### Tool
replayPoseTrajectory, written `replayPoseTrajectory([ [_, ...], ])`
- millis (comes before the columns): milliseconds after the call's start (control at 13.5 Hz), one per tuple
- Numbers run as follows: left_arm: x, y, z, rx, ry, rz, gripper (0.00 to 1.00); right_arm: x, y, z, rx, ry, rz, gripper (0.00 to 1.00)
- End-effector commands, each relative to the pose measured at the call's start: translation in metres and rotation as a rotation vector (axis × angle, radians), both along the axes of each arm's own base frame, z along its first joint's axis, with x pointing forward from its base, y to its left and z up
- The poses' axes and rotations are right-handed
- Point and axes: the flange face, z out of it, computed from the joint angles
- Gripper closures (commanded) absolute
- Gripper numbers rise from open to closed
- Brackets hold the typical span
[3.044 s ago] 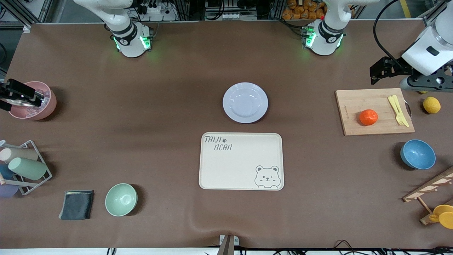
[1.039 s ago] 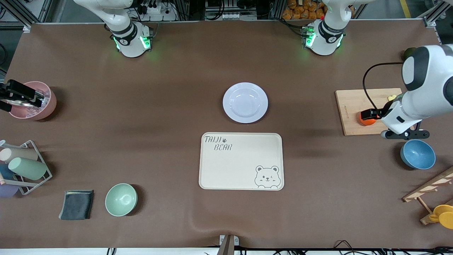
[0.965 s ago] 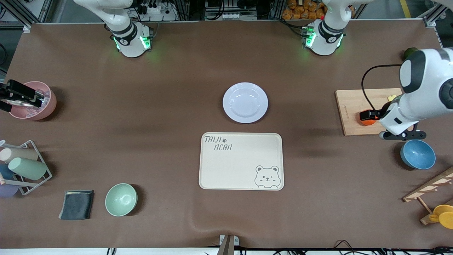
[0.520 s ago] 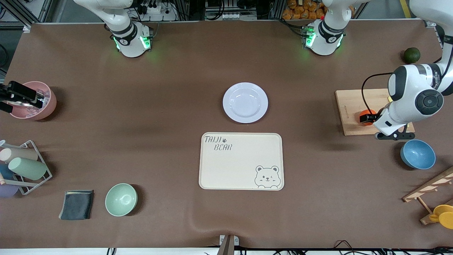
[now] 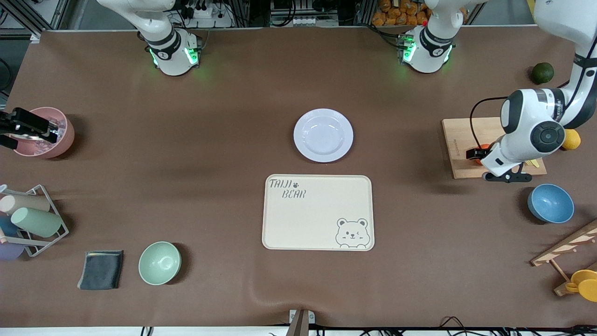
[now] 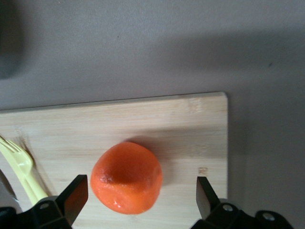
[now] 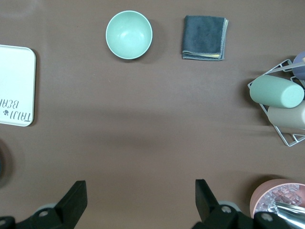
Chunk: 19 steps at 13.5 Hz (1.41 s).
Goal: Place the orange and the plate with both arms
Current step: 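Close the left gripper around the orange and lift it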
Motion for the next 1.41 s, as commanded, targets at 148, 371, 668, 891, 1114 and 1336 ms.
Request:
replayPoseTrajectory([
  [148, -0.004, 0.006, -0.014, 0.015, 0.005, -0.038, 0.00, 0.004, 0.005, 0.000, -0.012, 0.004, 0.005, 0.00],
  [371, -0.007, 0.018, -0.021, 0.030, 0.019, -0.043, 0.00, 0.010, 0.009, -0.010, -0.011, 0.019, 0.014, 0.00],
  [668, -0.010, 0.023, -0.039, 0.026, 0.035, -0.047, 0.00, 0.009, 0.007, -0.011, -0.010, 0.025, 0.011, 0.00],
  [891, -0.016, 0.032, -0.042, 0.023, 0.046, -0.030, 0.00, 0.007, -0.001, -0.012, -0.009, 0.028, 0.036, 0.00],
  [1114, -0.020, 0.036, -0.042, 0.024, 0.048, -0.013, 0.67, 0.006, -0.008, -0.022, 0.018, 0.060, 0.037, 0.00],
  [1336, -0.019, 0.036, -0.032, 0.031, 0.037, -0.013, 0.90, 0.003, 0.014, -0.026, 0.046, 0.110, 0.060, 0.00],
])
